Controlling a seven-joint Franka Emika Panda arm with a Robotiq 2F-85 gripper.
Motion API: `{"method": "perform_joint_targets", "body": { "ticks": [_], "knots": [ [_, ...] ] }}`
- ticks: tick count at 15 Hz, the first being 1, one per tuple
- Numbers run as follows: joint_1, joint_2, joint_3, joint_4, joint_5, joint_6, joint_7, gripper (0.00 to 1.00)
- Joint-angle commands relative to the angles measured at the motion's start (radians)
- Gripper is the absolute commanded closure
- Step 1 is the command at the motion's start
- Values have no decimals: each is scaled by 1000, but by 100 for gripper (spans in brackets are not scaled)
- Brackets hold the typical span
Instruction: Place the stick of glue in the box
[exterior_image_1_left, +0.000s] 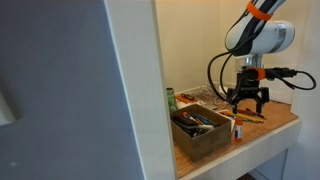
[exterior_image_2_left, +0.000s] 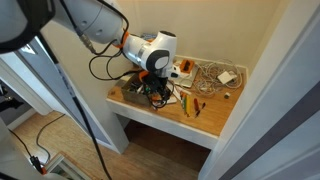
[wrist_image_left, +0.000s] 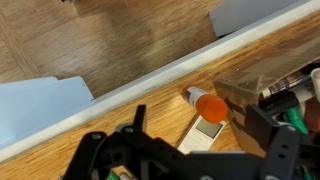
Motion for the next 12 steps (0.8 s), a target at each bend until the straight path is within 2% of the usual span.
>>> {"method": "perform_joint_targets", "body": {
  "ticks": [1,7,12],
  "knots": [
    [-21,85,8,106,52,-69,10,0],
    [-49,206,9,254,130,-225,30,0],
    [-67,298,10,350,172,-304,59,0]
  ]
}}
